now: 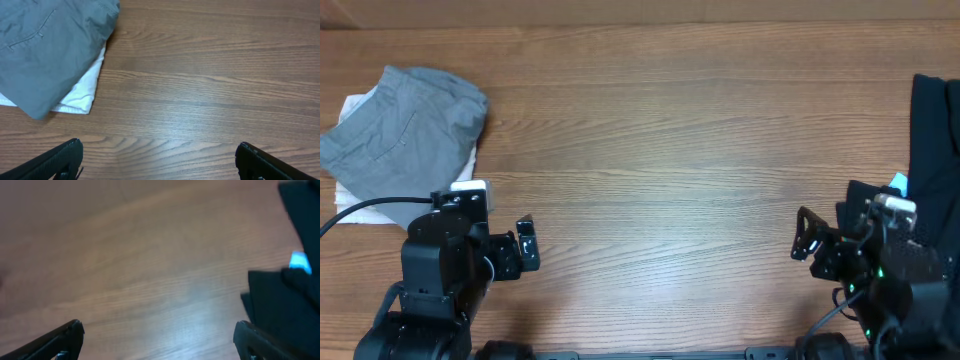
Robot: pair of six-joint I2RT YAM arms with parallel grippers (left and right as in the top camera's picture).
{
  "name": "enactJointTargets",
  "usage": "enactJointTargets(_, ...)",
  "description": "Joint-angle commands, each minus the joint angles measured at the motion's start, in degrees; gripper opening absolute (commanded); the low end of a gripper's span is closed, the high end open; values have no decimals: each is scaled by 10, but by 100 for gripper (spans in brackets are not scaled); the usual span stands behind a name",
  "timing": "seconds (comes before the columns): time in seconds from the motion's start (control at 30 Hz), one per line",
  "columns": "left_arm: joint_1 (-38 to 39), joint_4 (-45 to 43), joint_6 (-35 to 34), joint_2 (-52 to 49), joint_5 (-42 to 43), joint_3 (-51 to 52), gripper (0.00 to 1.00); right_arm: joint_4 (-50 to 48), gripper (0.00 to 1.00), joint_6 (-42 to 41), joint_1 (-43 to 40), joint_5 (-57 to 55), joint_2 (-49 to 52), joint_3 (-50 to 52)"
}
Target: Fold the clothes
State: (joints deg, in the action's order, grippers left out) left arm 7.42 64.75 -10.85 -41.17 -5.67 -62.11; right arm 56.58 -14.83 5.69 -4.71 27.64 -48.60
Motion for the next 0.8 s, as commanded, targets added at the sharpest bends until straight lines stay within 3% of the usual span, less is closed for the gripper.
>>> enactJointTargets(0.0, 2, 0, -10, -1, -7, 5, 100, -38, 100, 31, -9, 3, -66, 64)
enactJointTargets(0.37, 2, 0, -10, -1, -7, 5, 100, -327, 100, 31, -43, 85, -254, 334)
enactJointTargets(0.63, 2, 0, -10, -1, -7, 5, 100, -587, 100, 41, -45, 82, -275, 477)
enactJointTargets(0.77, 2, 0, -10, -1, -7, 5, 100, -586, 100, 61, -45, 74, -275, 482)
